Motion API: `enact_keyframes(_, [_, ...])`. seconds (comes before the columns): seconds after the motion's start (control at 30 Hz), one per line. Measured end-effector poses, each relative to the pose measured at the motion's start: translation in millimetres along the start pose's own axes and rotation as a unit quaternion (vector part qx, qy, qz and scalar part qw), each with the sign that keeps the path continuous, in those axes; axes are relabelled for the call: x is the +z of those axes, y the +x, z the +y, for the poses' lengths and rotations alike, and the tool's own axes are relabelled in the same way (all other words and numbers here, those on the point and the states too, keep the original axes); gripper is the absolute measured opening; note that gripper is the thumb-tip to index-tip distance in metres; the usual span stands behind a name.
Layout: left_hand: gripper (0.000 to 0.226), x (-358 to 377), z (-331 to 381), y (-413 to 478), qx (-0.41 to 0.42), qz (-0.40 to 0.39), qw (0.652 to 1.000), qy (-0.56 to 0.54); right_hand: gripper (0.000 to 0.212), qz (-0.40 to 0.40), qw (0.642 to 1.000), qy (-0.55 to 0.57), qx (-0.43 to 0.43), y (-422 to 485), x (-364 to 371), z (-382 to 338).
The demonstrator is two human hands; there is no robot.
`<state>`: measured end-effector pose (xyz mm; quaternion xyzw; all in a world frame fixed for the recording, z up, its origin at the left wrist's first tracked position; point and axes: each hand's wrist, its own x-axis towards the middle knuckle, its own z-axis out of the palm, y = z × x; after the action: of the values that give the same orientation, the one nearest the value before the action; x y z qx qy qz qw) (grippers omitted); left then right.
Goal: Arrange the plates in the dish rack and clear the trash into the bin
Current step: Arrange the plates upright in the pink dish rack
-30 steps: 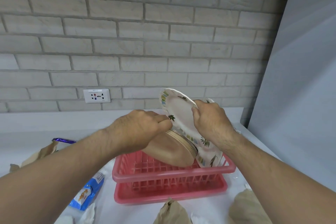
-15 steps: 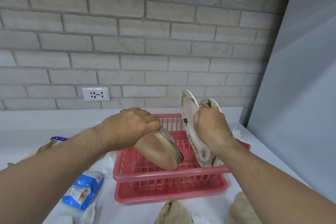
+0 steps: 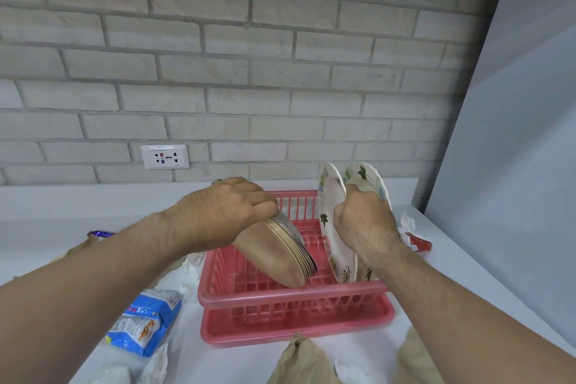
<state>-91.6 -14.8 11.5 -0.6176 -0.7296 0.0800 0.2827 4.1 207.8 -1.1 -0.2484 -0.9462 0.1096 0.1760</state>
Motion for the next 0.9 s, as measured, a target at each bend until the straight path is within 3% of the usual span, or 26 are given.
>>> enact_keyframes(0.17, [0.06, 0, -4, 1, 0.003, -0.009, 1.0, 0.011, 0.059, -0.015, 1.0, 0.004, 0.021, -1, -9, 7])
enact_keyframes(0.3, [0.057, 0, -6, 2, 0.012, -0.003, 1.0, 0.014, 0.04, 0.005, 1.0, -0.026, 0.008, -2, -12, 9])
enact_keyframes(0.7, [0.056, 3, -11, 6, 0.029, 0.012, 0.999, 0.018, 0.045, 0.015, 0.996, -0.084, -0.026, 7, -7, 11])
enact_keyframes(0.9, [0.055, 3, -12, 7, 0.033, 0.007, 0.999, 0.021, 0.077, 0.019, 0.99, -0.133, -0.037, 5, -9, 17])
